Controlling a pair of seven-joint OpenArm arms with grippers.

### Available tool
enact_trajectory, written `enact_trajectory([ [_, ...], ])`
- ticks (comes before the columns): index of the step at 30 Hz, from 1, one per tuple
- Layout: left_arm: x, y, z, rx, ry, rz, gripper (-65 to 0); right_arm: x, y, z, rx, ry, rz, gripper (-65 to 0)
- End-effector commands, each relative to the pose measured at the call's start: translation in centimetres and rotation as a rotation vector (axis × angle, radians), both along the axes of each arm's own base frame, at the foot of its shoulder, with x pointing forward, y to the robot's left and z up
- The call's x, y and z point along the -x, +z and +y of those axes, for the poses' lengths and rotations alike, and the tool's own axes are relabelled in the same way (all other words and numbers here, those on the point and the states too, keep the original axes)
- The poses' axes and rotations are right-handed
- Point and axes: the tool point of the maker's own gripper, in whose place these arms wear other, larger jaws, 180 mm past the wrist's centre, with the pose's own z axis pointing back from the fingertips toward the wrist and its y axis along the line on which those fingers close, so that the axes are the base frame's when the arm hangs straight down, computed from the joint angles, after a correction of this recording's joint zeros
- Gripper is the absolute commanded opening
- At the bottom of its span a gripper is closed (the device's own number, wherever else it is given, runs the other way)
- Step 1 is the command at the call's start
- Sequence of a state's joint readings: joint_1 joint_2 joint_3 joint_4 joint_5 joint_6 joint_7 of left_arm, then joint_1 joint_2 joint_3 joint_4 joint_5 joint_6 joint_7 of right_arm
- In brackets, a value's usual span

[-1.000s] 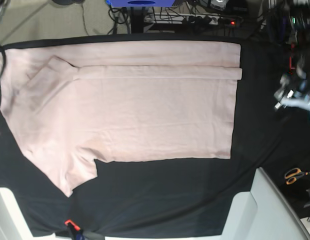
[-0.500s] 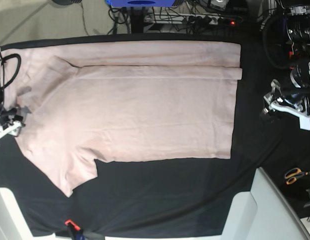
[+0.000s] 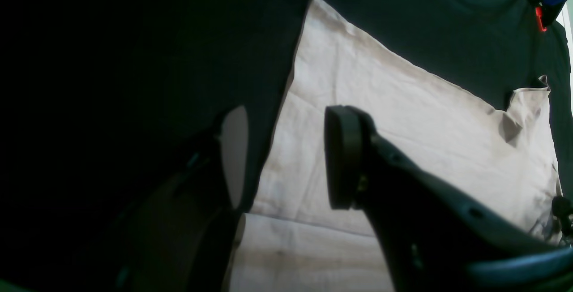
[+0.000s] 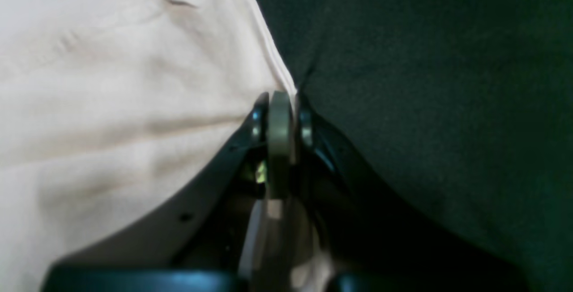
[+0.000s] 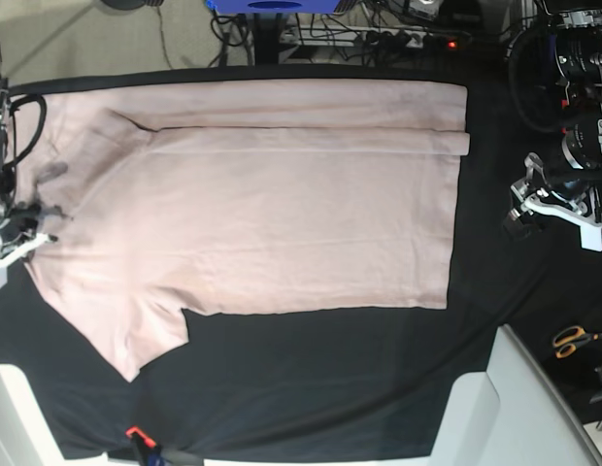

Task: Fold the T-shirt properly
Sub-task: 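Move both grippers to the shirt's hem-side corners and lower them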

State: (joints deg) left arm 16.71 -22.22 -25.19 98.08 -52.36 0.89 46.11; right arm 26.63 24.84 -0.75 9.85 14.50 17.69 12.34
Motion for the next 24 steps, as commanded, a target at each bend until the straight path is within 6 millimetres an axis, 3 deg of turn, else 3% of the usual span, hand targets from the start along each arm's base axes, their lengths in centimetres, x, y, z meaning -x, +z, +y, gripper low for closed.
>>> enact_trajectory([
  [1,-0.6,1.2,0.4,-0.017,-0.007,-0.036,-37.0,-1.2,1.7,-1.0,0.026,0.001,-0.052,-64.8],
  [16,-0.8,1.2,0.1,-0.015,-0.013,-0.037,-37.0,-0.6,3.3,0.6,0.082,0.115,-0.142,-65.0],
  [20,-0.8,1.2,0.1,-0.015,-0.013,-0.037,-37.0,-0.2,5.2,-0.8,0.083,0.056,-0.218,-65.0],
  [24,-0.8,1.1,0.0,-0.013,-0.014,-0.036,-37.0,0.0,5.8,-0.4,0.087,0.075,-0.189,-65.0],
])
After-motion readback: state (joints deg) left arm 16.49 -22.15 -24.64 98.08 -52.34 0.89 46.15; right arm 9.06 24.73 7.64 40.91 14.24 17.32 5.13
